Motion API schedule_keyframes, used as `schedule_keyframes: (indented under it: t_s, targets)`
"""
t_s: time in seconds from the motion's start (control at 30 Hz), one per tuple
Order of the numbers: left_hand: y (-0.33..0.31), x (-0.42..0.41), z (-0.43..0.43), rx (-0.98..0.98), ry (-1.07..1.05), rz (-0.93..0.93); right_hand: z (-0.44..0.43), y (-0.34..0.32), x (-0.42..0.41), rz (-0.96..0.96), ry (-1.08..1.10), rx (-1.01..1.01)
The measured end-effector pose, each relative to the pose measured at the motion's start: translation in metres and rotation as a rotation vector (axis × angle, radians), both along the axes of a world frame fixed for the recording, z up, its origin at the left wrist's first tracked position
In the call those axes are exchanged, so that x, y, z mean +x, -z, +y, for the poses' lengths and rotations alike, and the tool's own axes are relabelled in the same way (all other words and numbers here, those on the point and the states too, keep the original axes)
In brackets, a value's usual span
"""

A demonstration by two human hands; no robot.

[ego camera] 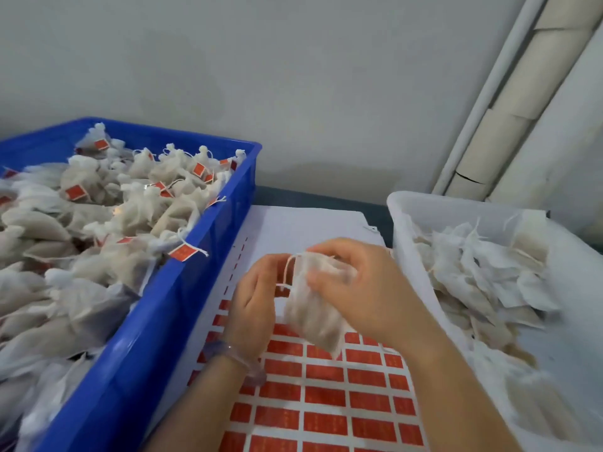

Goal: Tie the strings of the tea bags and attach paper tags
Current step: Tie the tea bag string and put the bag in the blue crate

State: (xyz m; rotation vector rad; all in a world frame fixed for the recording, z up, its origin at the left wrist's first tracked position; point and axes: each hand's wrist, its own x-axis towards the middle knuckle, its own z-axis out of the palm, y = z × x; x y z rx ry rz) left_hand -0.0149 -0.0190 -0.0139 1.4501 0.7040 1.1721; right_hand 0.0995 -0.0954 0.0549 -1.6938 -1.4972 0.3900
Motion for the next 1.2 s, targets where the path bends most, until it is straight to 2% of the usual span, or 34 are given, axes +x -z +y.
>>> schedule_keyframes:
  t_s: [0.07, 0.17, 0.4, 0.57, 0.8, 1.1, 1.2]
  targets:
    - [-0.003, 0.001, 0.001, -0.02, 0.046, -0.051, 0.007, 0.024, -0.005, 0.038, 0.034, -0.015]
    - [-0.002, -0.003, 0.002, 0.065, 0.113, 0.036, 0.016, 0.046, -0.003, 0.18, 0.038, 0.011]
    - [0.002, -0.001, 0.011, 0.141, 0.009, 0.165, 0.016, 0.069, -0.001, 0.291, 0.085, 0.158]
    - [0.004, -0.003, 0.01, 0.117, 0.039, 0.144, 0.011, 0.073, -0.001, 0.381, 0.092, 0.202]
    - [-0.001, 0.0, 0.006, 0.045, 0.161, 0.032, 0.011, 0.071, -0.005, 0.328, 0.179, 0.342]
    - [0.002, -0.002, 0.006, 0.09, 0.088, 0.133, 0.011, 0.076, -0.009, 0.125, 0.207, 0.319]
    - [0.003, -0.004, 0.006, 0.063, 0.051, 0.084, 0.011, 0.079, -0.009, 0.031, 0.24, 0.302]
